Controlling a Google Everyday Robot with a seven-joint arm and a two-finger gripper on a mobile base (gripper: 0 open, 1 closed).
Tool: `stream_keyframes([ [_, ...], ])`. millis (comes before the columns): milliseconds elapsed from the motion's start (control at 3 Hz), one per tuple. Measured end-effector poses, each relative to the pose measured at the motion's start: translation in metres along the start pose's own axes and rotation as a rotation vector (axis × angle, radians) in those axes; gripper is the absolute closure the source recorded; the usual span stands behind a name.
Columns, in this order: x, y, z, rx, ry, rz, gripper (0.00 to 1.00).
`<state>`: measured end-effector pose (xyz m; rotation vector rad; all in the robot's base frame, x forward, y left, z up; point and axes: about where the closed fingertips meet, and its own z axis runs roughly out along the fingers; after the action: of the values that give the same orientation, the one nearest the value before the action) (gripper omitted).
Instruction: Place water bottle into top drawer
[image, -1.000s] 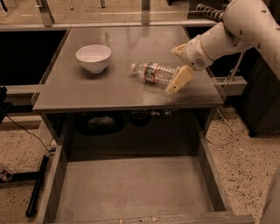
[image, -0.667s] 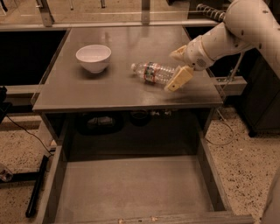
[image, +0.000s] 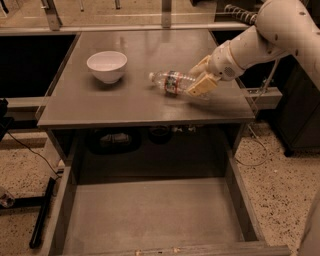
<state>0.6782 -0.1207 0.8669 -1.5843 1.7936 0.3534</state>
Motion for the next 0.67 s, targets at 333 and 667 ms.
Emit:
stream_keyframes([
  [333, 0.0, 0.0, 0.0, 0.0, 0.0, 0.0, 0.88],
  [667, 0.0, 0.0, 0.0001, 0.0, 0.0, 0.0, 1.0],
])
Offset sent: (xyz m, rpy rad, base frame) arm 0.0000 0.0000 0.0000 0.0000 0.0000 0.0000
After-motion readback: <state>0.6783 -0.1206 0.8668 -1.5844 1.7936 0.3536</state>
